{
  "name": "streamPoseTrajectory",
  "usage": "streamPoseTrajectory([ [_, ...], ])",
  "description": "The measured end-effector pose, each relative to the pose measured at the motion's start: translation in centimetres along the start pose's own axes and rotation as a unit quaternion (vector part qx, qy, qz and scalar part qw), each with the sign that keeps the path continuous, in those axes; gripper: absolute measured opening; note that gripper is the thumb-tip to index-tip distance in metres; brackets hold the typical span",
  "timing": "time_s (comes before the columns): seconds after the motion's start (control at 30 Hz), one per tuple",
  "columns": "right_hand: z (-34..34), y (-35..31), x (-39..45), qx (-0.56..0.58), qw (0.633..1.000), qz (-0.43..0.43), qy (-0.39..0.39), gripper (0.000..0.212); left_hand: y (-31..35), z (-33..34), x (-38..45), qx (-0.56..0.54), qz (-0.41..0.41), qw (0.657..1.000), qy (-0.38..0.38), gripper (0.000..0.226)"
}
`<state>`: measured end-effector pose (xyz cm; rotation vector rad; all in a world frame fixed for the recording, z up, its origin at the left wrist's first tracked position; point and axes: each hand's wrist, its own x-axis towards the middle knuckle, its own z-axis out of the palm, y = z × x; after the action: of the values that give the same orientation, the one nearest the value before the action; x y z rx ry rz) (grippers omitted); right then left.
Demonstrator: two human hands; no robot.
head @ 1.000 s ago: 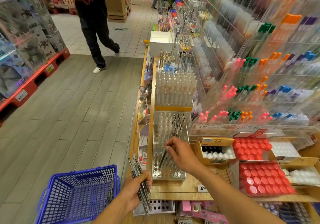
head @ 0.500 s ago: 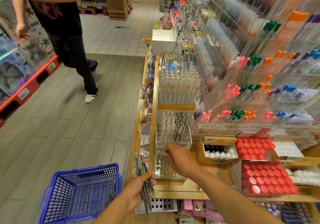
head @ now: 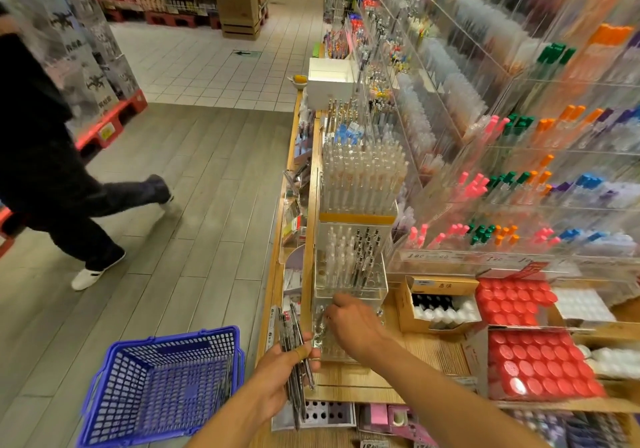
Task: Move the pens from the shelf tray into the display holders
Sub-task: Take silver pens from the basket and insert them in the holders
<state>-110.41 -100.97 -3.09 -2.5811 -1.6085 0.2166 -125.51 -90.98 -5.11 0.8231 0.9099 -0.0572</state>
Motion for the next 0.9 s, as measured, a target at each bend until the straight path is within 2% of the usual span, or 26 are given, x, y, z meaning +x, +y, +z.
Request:
streamPoseTrajectory([
  [0.13, -0.2, 0.0, 0.2, 0.023, 1.0, -0.001, 0.011, 0.017, 0.1, 0.0, 0.0, 0.021, -0.002, 1.0, -0.021, 0.028],
  [0.2, -0.8, -0.1, 0.2, 0.138, 0.99, 0.031, 0.004, 0.019, 0.3, 0.1, -0.1, 0.039, -0.007, 0.998, -0.038, 0.03],
  [0.27, -1.9, -0.3, 0.3, 0.308, 0.946, 0.086, -0.056, 0.021, 0.3, 0.3, -0.3, 0.059, -0.014, 0.996, -0.058, 0.035],
  [0.33, -2.7, -0.5, 0.2, 0.45, 0.877, 0.127, -0.112, 0.013, 0.3, 0.5, -0.4, 0.078, -0.016, 0.994, -0.073, 0.039],
  [0.4, -2.9, -0.5, 0.0, 0.525, 0.826, 0.163, -0.123, 0.008, 0.4, 0.6, -0.4, 0.091, -0.012, 0.992, -0.083, 0.044],
  [0.47, -2.9, -0.3, -0.3, 0.551, 0.806, 0.188, -0.108, 0.01, 0.5, 0.8, -0.5, 0.104, -0.012, 0.989, -0.101, 0.048],
  [0.57, -2.8, 0.0, -0.5, 0.549, 0.807, 0.194, -0.096, 0.014, 0.6, 1.0, -0.5, 0.113, -0.014, 0.987, -0.111, 0.048],
  [0.7, -3.5, 0.8, -0.7, 0.542, 0.814, 0.207, -0.041, 0.013, 0.7, 0.6, -0.1, 0.074, -0.011, 0.994, -0.074, 0.05],
  [0.9, -4.8, 1.3, -0.8, 0.419, 0.89, 0.153, 0.091, 0.01, 0.6, -0.2, 0.9, 0.052, -0.02, 0.998, 0.014, 0.026],
])
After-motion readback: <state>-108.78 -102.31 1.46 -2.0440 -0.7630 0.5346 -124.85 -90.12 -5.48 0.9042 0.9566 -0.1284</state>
